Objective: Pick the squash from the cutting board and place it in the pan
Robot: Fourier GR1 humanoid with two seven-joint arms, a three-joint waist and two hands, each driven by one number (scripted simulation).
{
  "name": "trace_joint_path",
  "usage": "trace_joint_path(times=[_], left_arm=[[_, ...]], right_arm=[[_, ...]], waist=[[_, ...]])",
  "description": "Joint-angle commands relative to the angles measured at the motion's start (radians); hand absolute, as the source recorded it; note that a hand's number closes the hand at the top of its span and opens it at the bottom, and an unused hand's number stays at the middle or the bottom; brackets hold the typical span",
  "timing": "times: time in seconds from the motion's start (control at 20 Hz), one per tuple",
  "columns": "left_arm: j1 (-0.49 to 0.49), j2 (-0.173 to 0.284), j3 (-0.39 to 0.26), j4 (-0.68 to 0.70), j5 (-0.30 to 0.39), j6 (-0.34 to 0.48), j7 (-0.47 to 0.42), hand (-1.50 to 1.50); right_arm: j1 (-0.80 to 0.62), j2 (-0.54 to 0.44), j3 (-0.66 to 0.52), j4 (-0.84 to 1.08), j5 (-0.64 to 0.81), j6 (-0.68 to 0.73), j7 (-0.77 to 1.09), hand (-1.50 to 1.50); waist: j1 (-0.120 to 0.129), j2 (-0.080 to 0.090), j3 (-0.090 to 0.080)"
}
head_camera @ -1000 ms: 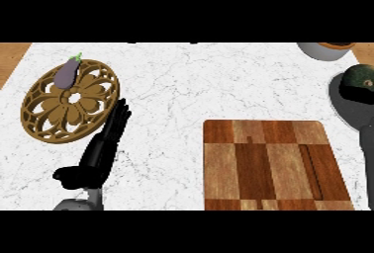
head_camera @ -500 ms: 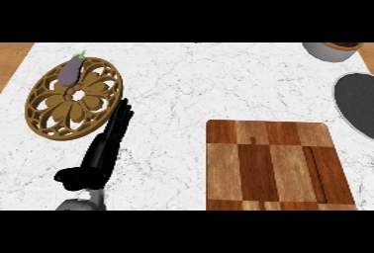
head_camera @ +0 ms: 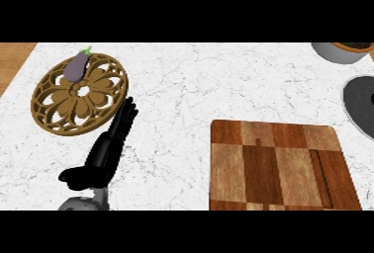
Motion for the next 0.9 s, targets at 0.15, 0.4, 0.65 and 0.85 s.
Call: trace_joint_path(times=[0.15, 0.4, 0.65, 0.85], left_arm=[[0.021, -0.016, -0.028, 0.001, -0.022, 0.007, -0.022, 0.0], [0.01, 0.023, 0.031, -0.004, 0.025, -0.025, -0.016, 0.0], [0.041, -0.019, -0.018, -0.005, -0.017, 0.015, -0.016, 0.0], [0.018, 0.015, 0.027, -0.023, 0.011, -0.004, 0.025, 0.0]], right_arm=[[-0.025, 0.002, -0.06, 0.095, -0.081, 0.146, -0.117, -1.5], [-0.036, -0.004, -0.164, 0.039, -0.191, 0.079, -0.264, -1.5], [-0.008, -0.032, -0.274, 0.044, -0.313, 0.122, -0.372, -1.5], [0.018, -0.067, -0.333, 0.07, -0.395, 0.248, -0.415, -1.5]], waist=[[0.008, 0.004, 0.004], [-0.006, 0.0, 0.003], [-0.022, -0.005, 0.002], [-0.033, -0.013, 0.0]])
